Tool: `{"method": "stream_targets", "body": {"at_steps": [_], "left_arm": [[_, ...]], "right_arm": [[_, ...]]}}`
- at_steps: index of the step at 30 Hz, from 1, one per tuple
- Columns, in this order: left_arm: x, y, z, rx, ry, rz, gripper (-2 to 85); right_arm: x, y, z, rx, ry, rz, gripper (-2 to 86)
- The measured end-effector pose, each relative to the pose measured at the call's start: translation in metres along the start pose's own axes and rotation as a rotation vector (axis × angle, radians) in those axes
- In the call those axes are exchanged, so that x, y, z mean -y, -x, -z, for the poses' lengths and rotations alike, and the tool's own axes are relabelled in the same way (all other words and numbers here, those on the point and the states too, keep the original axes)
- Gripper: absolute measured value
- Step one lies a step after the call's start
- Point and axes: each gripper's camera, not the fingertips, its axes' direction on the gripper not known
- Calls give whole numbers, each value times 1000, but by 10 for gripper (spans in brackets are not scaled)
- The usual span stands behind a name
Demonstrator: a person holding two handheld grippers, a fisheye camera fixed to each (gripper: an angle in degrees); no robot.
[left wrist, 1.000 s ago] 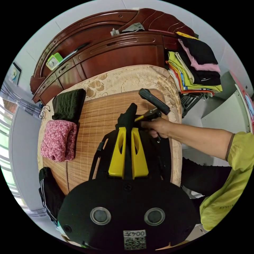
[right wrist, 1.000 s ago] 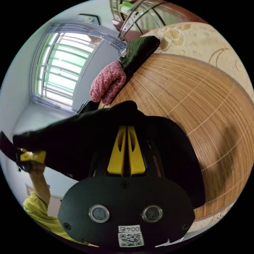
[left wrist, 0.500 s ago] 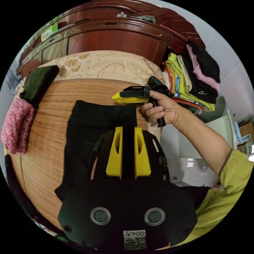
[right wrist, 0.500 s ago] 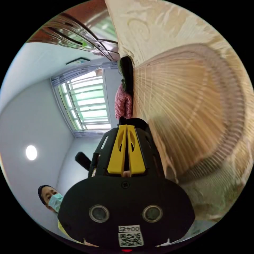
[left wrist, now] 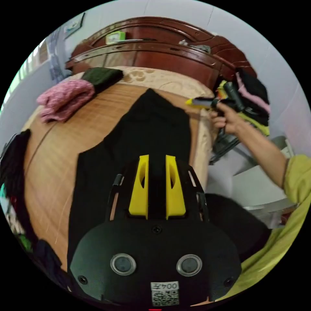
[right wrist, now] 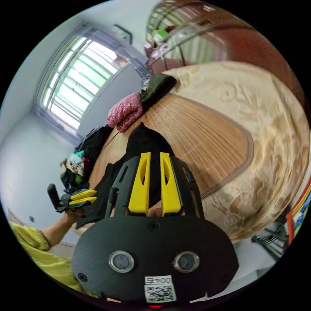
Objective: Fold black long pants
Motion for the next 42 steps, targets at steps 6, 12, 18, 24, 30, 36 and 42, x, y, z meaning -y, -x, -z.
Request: {"method": "stream_targets", "body": {"at_steps": [6, 12, 18, 24, 30, 36, 42], "left_arm": [[-120, 31, 18, 100, -1, 234, 76], [-167, 27, 23, 148, 31, 188, 75], [-208, 32, 41, 158, 24, 183, 71], [-248, 47, 71, 112, 44, 231, 38], [-306, 55, 123, 93, -53, 251, 28], [-368, 60, 145, 113, -30, 280, 30], [-419, 72, 179, 145, -47, 334, 57]], "right_arm": [[13, 108, -70, -262, -50, 351, 50], [34, 105, -179, -502, 155, 310, 52], [45, 84, -220, -404, 248, 197, 45], [28, 88, -166, -302, 142, 146, 30], [-27, 28, -127, -116, 164, -164, 69], [-72, -10, -170, 137, 232, -397, 104], [-88, 9, -220, -2, 261, -387, 86]]}}
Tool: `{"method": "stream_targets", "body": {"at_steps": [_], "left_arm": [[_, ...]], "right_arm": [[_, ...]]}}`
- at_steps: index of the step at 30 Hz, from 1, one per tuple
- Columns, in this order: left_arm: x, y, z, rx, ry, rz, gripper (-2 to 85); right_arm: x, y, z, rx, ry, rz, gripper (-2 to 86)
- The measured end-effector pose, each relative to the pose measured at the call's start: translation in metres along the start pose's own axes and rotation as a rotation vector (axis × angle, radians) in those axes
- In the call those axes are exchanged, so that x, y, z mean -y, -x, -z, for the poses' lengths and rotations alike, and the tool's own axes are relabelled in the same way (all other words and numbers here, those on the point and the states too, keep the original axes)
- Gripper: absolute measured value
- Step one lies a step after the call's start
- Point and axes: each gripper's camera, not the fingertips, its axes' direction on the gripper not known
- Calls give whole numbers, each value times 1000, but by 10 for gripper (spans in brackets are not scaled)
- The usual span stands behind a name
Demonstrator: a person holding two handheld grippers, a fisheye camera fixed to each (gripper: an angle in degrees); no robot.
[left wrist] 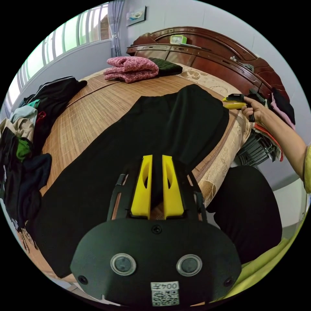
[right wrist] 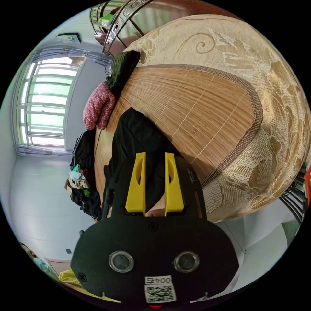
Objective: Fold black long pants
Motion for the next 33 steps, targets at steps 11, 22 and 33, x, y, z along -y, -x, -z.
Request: {"method": "stream_targets", "body": {"at_steps": [11, 22, 33], "left_arm": [[-80, 56, 34, 12, 33, 70, 94], [-185, 152, 156, 41, -91, 188, 118], [-352, 255, 216, 187, 102, 324, 29]], "right_arm": [[-46, 9, -106, -290, -60, 92, 33], [-185, 92, -225, -434, -207, 503, 4], [-294, 110, -460, -821, 43, 775, -7]]}}
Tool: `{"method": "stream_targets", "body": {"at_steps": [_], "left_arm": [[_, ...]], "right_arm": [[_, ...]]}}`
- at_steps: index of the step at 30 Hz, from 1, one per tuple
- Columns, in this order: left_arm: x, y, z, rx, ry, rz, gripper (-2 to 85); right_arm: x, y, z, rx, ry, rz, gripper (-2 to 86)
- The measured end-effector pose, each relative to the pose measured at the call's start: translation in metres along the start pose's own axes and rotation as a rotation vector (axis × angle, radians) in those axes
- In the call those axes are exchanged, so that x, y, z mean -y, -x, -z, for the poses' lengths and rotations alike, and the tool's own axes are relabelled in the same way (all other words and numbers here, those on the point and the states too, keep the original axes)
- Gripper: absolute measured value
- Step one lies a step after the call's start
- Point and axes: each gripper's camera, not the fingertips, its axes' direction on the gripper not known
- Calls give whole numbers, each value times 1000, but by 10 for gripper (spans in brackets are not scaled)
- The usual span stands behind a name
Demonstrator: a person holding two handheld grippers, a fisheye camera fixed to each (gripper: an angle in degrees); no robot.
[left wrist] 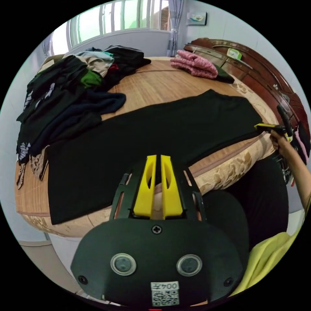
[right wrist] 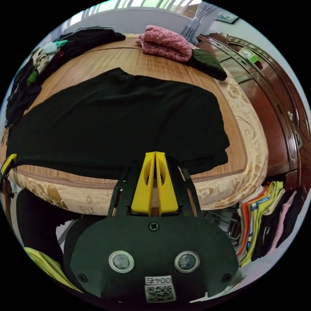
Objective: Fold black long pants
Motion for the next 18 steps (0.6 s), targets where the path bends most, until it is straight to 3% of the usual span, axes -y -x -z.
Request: {"method": "stream_targets", "body": {"at_steps": [3, 9, 12, 18], "left_arm": [[-21, 28, 7, -15, -63, 6, 17], [-60, 121, 23, -286, -57, 245, 14], [-109, 185, 56, -425, -212, 414, 22], [-238, 322, 102, -366, -361, 771, 70]], "right_arm": [[4, 27, -10, 5, 46, -27, -7], [-37, 106, 15, 454, -183, -89, -5], [-68, 162, 17, 661, -272, -81, 0], [-97, 287, -3, 957, -324, 81, 61]]}}
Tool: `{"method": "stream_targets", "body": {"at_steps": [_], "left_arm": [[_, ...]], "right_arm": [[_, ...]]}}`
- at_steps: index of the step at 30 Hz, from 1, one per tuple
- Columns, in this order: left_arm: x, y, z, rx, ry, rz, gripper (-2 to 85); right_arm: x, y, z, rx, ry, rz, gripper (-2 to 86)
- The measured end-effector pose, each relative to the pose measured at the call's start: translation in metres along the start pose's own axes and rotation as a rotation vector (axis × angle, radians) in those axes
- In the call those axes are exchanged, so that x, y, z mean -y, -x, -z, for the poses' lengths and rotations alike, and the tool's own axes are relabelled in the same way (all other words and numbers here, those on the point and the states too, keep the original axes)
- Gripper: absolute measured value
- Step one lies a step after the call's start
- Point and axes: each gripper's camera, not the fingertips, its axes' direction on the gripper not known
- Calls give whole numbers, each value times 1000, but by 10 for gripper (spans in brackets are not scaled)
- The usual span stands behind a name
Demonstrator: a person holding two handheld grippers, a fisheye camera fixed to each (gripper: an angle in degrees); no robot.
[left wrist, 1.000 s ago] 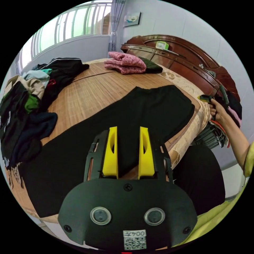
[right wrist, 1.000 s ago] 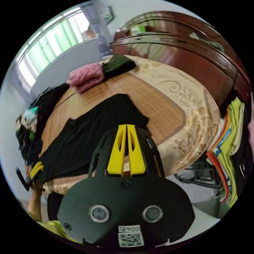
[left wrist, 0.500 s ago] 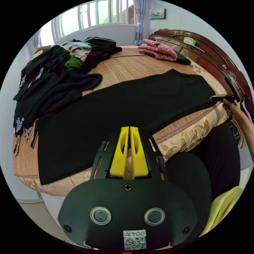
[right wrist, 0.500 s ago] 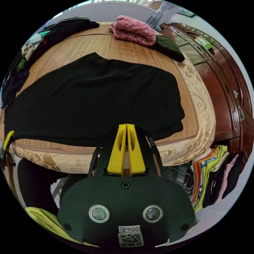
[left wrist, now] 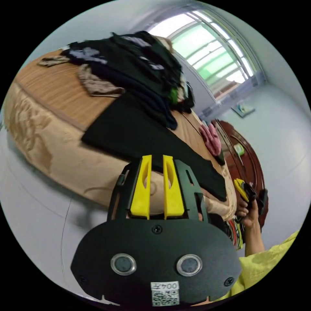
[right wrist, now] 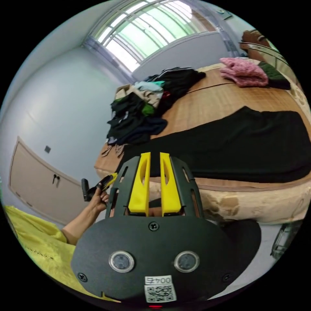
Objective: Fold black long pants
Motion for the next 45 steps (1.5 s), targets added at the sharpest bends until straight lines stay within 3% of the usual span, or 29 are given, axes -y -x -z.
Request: {"method": "stream_targets", "body": {"at_steps": [8, 15, 21, 29, 32, 35, 37, 45], "left_arm": [[45, 105, 48, 43, -35, 135, 119], [79, 125, 64, 110, -8, 87, 63], [112, 136, 73, 105, 23, 60, 35], [160, 130, 91, 16, 38, -17, 34], [181, 127, 91, -5, 68, -45, 34], [200, 124, 89, -24, 96, -69, 36], [215, 122, 85, -38, 114, -90, 39], [291, 142, 64, -132, 133, -6, 100]], "right_arm": [[-27, 70, -169, 125, 193, 203, 79], [-63, 107, -282, 97, 290, 342, 79], [-109, 141, -380, -20, 350, 537, 89], [-206, 218, -521, -333, 298, 1077, 137], [-228, 234, -565, -412, 268, 1158, 136], [-241, 242, -605, -504, 239, 1184, 116], [-246, 242, -622, -528, 228, 1186, 56], [-238, 225, -639, -425, 182, 963, 27]]}}
